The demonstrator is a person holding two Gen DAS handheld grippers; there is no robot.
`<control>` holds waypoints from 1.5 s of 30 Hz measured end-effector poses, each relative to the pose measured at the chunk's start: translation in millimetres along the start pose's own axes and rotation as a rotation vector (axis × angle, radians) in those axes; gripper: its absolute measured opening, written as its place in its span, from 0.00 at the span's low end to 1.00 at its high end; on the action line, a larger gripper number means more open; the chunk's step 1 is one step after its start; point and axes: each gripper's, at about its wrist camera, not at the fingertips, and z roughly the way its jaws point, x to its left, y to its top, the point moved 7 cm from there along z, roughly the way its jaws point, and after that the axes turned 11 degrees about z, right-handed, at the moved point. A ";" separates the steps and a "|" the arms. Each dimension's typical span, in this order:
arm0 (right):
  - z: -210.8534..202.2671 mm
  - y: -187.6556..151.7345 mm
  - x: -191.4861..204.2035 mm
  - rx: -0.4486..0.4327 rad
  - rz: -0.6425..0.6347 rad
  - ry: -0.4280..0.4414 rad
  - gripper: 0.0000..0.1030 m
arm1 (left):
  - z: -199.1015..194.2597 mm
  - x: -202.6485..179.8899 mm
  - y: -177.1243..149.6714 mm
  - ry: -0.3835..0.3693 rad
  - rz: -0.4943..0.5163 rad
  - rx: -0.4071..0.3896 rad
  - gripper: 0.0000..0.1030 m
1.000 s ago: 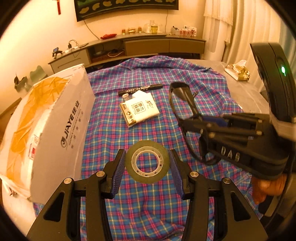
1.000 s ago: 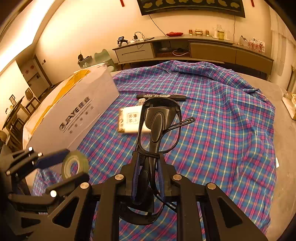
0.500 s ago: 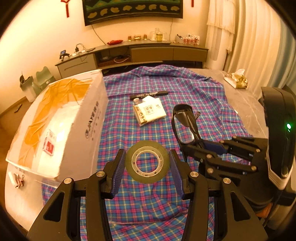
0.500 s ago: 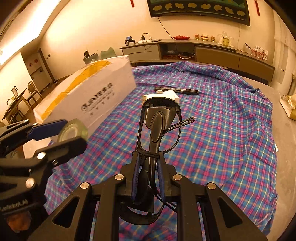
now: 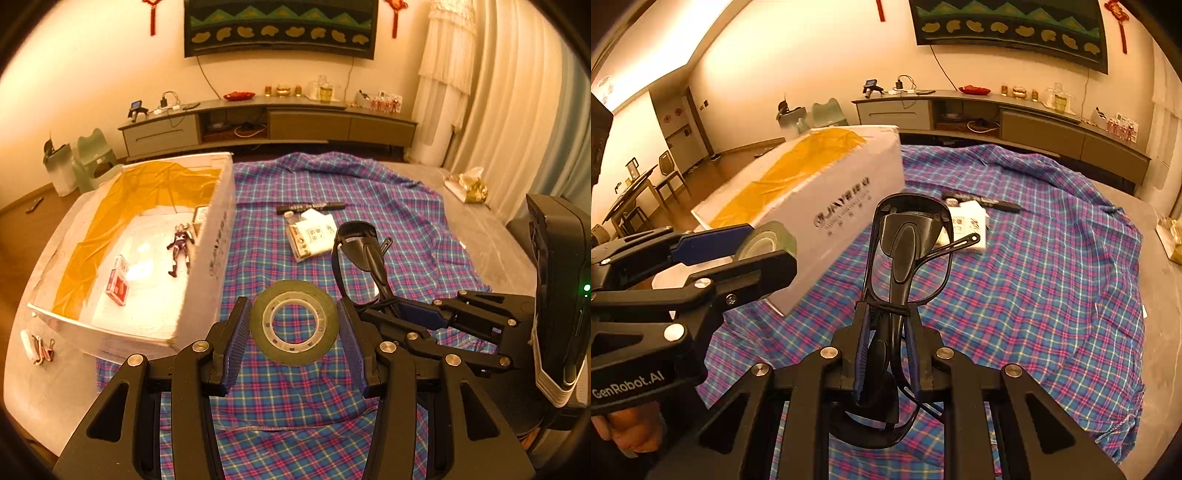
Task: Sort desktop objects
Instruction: 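Lift the tape roll and the glasses off the cloth, then carry the tape roll and glasses over the white box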
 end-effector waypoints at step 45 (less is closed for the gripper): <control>51.0 114.4 145.9 0.048 -0.239 0.018 0.19 | 20.9 204.1 19.7 0.025 -0.249 0.019 0.48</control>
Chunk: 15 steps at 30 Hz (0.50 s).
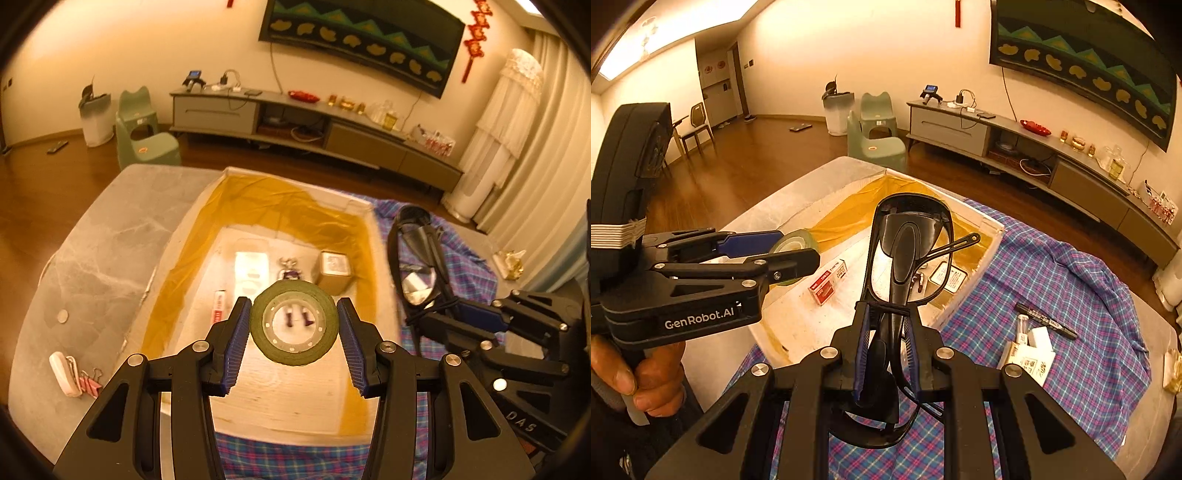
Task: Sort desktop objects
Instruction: 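Carry the tape roll and glasses over the white box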
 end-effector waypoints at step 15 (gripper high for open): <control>70.5 8.3 20.6 0.134 -0.086 0.000 0.19 | 43.2 30.1 -18.9 0.021 -0.019 0.136 0.48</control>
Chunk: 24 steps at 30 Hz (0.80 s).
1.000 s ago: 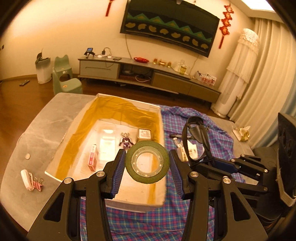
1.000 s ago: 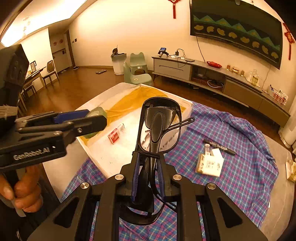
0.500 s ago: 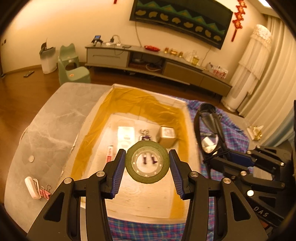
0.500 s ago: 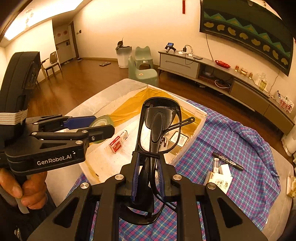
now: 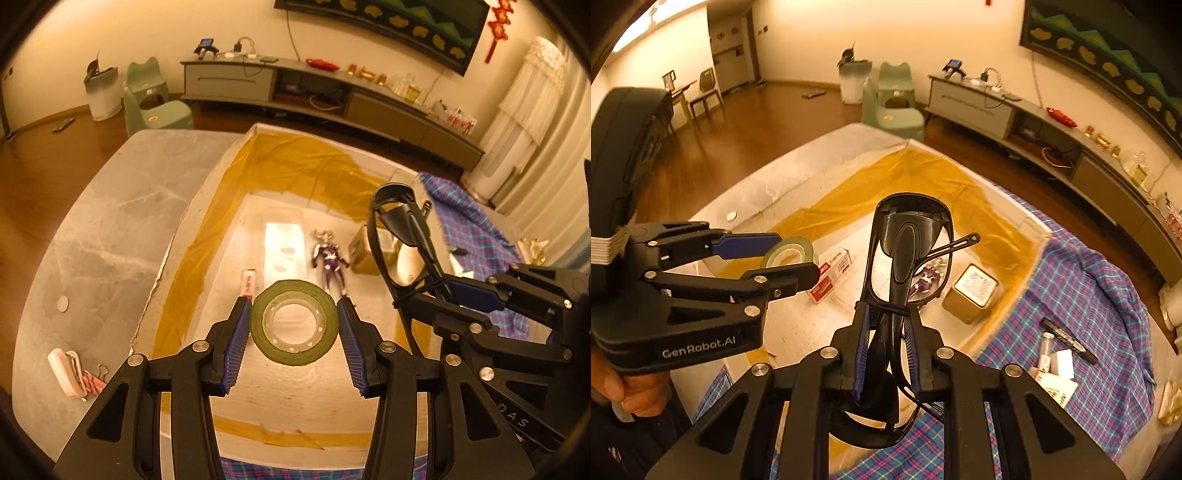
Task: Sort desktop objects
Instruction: 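Carry the tape roll and glasses over the white box, then lower both into the white box and open both tools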
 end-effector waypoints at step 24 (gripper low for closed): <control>71.8 -13.4 3.0 0.239 -0.090 -0.022 0.11 | 45.4 1.1 -25.3 0.053 0.141 0.192 0.48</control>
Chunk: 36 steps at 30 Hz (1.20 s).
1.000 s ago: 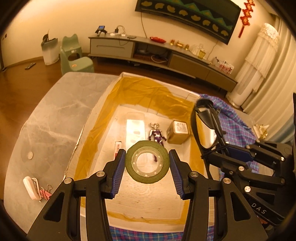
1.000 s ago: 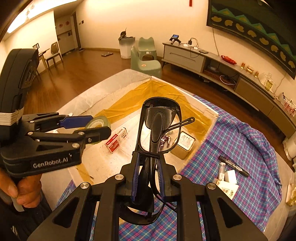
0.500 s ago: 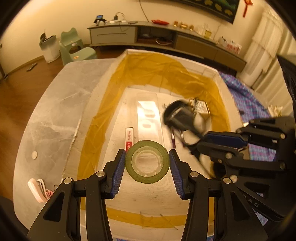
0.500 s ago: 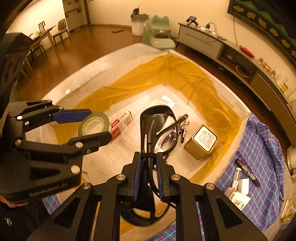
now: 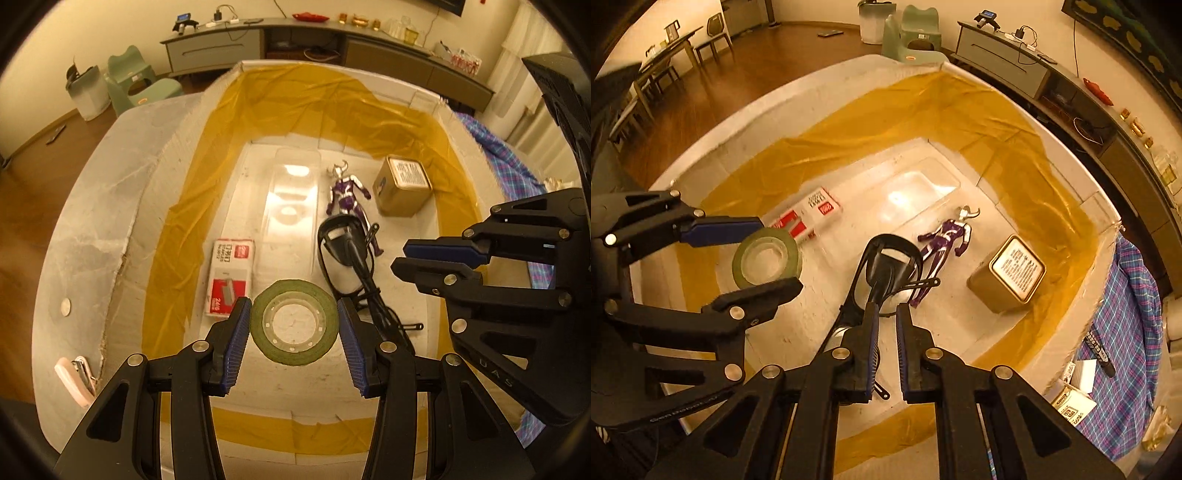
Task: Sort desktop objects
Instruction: 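Lower both into the white box and open both tools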
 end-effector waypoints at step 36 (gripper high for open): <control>-13.1 -12.9 0.4 -0.056 0.006 -0.021 0.33 | -18.1 10.0 -2.2 0.065 -0.038 -0.033 0.49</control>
